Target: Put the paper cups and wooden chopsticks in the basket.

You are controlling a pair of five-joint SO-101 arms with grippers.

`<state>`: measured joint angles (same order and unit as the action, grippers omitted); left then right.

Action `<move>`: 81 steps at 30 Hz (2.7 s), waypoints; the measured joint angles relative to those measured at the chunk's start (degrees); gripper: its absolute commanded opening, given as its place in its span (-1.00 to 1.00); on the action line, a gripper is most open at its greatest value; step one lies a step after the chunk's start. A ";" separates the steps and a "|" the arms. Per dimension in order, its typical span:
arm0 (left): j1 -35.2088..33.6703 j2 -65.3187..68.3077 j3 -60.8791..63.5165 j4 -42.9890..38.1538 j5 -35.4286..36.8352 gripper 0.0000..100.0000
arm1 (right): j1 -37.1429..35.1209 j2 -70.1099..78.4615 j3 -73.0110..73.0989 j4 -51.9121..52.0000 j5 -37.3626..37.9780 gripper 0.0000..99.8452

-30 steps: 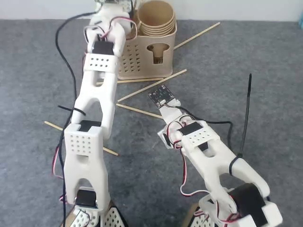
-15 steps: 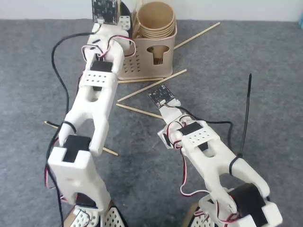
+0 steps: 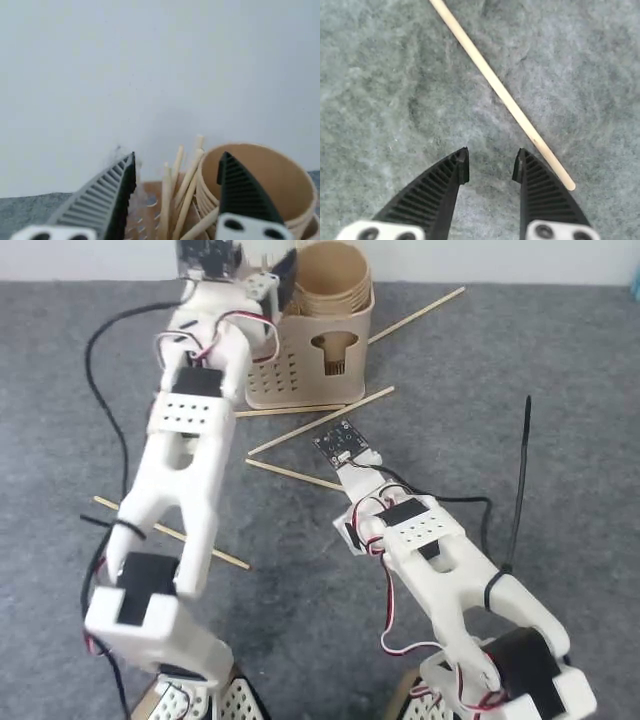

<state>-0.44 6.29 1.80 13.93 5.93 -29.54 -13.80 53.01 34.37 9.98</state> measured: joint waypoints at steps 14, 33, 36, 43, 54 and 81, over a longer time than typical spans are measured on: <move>-7.12 -25.14 0.00 32.26 0.00 -0.49 | 0.97 0.35 -5.45 9.76 0.00 -0.68; -25.14 -47.56 36.40 48.62 10.20 -0.49 | 2.02 31.65 -37.19 18.02 14.59 -0.68; -25.67 -55.91 46.77 47.56 10.20 -0.49 | 2.02 33.32 -39.38 19.69 15.30 -0.68; -29.45 -68.75 62.15 46.95 10.29 -0.49 | 2.81 35.43 -41.58 20.04 15.30 -0.99; -35.60 -50.37 64.00 41.32 10.20 -0.49 | 2.81 35.96 -42.20 19.87 14.95 -0.98; -31.74 -10.37 47.21 32.88 13.54 -0.93 | 2.81 36.13 -42.99 21.01 14.07 -0.98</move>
<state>-32.18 -4.09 49.01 46.81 19.47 -26.73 22.33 10.02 55.38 24.04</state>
